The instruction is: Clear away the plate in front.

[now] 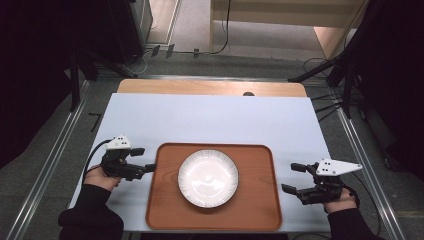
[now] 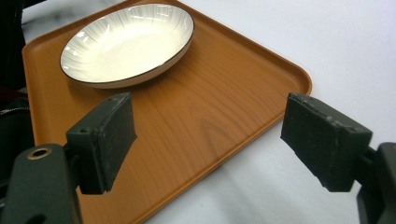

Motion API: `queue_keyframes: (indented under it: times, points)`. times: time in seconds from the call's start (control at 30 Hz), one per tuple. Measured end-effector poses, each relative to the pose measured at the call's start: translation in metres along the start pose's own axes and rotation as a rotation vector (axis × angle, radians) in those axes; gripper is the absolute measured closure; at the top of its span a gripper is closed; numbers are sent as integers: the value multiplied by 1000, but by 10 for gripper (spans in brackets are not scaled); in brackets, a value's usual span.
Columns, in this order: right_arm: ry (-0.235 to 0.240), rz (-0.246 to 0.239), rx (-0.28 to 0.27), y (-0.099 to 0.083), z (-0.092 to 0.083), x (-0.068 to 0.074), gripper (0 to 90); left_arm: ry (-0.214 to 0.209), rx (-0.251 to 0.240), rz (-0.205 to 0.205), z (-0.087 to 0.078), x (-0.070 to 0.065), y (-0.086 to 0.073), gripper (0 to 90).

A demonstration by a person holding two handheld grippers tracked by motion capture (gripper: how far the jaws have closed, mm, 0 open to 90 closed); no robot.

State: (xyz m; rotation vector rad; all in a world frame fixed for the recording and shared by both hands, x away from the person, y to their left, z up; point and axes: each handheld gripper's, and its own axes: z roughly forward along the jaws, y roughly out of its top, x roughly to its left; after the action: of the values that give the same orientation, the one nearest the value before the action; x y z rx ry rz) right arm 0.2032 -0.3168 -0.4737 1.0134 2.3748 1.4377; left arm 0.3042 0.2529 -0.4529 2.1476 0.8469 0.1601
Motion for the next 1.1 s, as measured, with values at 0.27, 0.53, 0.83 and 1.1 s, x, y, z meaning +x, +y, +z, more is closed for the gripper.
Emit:
queue_keyframes:
  times: [0.27,0.53,0.83,1.1]
  points:
    - [-3,-2,-1,0,0,0,185,1,-38,1,-12,7,-11,211]
    - [-3,-1,-1,0,0,0,185,10,-63,-8,-24,17,-22,211]
    - [-2,-1,0,0,0,0,185,26,-96,-21,-33,28,-33,211]
    - [0,0,2,0,0,0,185,36,-99,-21,-32,35,-41,213]
